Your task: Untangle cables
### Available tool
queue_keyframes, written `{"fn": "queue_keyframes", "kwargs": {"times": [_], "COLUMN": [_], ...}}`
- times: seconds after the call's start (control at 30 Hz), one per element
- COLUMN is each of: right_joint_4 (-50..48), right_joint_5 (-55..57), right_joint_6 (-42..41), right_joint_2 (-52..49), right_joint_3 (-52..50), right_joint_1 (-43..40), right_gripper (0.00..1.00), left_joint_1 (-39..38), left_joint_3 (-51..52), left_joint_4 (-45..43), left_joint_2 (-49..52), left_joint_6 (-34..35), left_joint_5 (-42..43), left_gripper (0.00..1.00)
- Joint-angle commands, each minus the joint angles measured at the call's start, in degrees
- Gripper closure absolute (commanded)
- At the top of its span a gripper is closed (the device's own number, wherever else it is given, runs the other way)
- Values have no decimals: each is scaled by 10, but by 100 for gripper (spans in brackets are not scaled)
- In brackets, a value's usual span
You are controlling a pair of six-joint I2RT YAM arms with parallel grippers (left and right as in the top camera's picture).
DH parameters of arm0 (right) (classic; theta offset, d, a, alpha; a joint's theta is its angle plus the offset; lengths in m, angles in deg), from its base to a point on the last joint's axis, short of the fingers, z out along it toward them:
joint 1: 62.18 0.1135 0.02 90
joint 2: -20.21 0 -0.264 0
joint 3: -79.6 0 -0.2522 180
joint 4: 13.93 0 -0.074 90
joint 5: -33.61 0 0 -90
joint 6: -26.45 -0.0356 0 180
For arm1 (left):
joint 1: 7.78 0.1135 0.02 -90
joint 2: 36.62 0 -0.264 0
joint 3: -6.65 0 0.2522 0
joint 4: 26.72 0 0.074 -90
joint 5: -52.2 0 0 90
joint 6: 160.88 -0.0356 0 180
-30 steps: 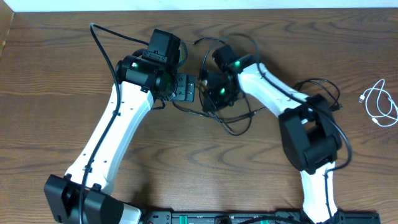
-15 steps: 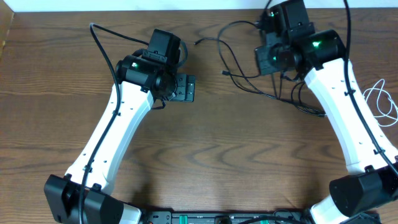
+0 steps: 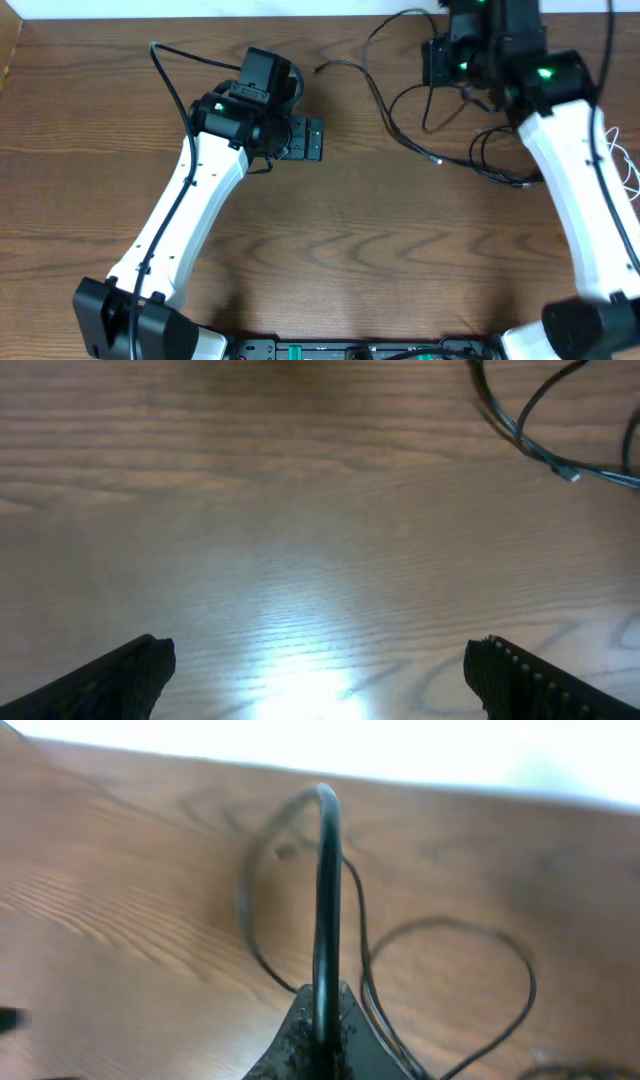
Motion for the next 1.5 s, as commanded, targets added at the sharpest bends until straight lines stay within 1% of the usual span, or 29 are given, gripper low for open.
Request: {"fn": "queue_keyframes", "kwargs": {"times": [0.0, 0.07, 0.17, 0.23, 0.3, 0.4, 0.47, 0.53, 0.57, 0.67, 0.7, 0.77, 0.87, 0.9, 0.93, 0.97, 1.03, 1.07, 1.13, 1.27, 1.43, 1.47], "right_joint_4": [-17, -26, -48, -64, -86, -122, -128, -125, -126, -130, -132, -139, -147, -149, -151, -155, -171, -180, -195, -222, -234, -242], "right_joint_5": [-27, -27, -27, -28, -38, -52, -32, -3, -2, -10, -10, -9, -10, -10, -10, -11, -41, -56, -77, -131, -160, -170], "right_joint_6": [9, 9, -21, -49, -80, -97, -101, -121, -136, -194, -208, -208, -227, -231, -235, -243, -255, -264, -284, -315, -341, -343], "right_joint_2": [73, 96, 143, 163, 177, 182, 179, 179, 178, 179, 179, 179, 179, 179, 179, 179, 179, 179, 179, 179, 179, 179], "right_joint_3": [8, 8, 8, 8, 8, 8, 8, 8, 8, 8, 8, 8, 8, 8, 8, 8, 8, 8, 8, 8, 8, 8], "right_joint_1": [1, 1, 1, 1, 1, 1, 1, 1, 1, 1, 1, 1, 1, 1, 1, 1, 1, 1, 1, 1, 1, 2], "right_gripper": [99, 99, 99, 99, 99, 99, 99, 99, 99, 99, 99, 99, 99, 99, 99, 99, 99, 99, 99, 99, 99, 99], "left_joint_1": [0, 0, -5, -13, -30, -68, -91, -101, -105, -107, -107, -107, -107, -107, -107, -107, -107, -107, -108, -107, -108, -108], "left_joint_3": [22, 33, 50, 50, 50, 50, 50, 50, 50, 50, 50, 50, 50, 50, 50, 50, 50, 50, 50, 50, 50, 50], "left_joint_4": [-47, -86, -171, -201, -236, -264, -266, -267, -273, -309, -333, -379, -481, -509, -520, -538, -564, -579, -613, -665, -686, -693], "left_joint_2": [4, 4, 5, 5, 5, 5, 5, 5, 5, 5, 5, 5, 5, 5, 5, 5, 5, 6, 10, 25, 34, 34], "left_joint_6": [-1, -1, -2, -5, -35, -97, -138, -170, -181, -181, -170, -129, -30, 3, 17, 42, 84, 99, 122, 141, 158, 161], "left_joint_5": [79, 119, 203, 225, 251, 278, 281, 304, 313, 312, 312, 312, 305, 288, 275, 241, 184, 173, 171, 169, 170, 170], "left_gripper": [2, 2, 2, 2, 2, 2, 2, 2, 2, 2, 2, 2, 2, 2, 2, 2, 2, 2, 2, 2, 1, 4]}}
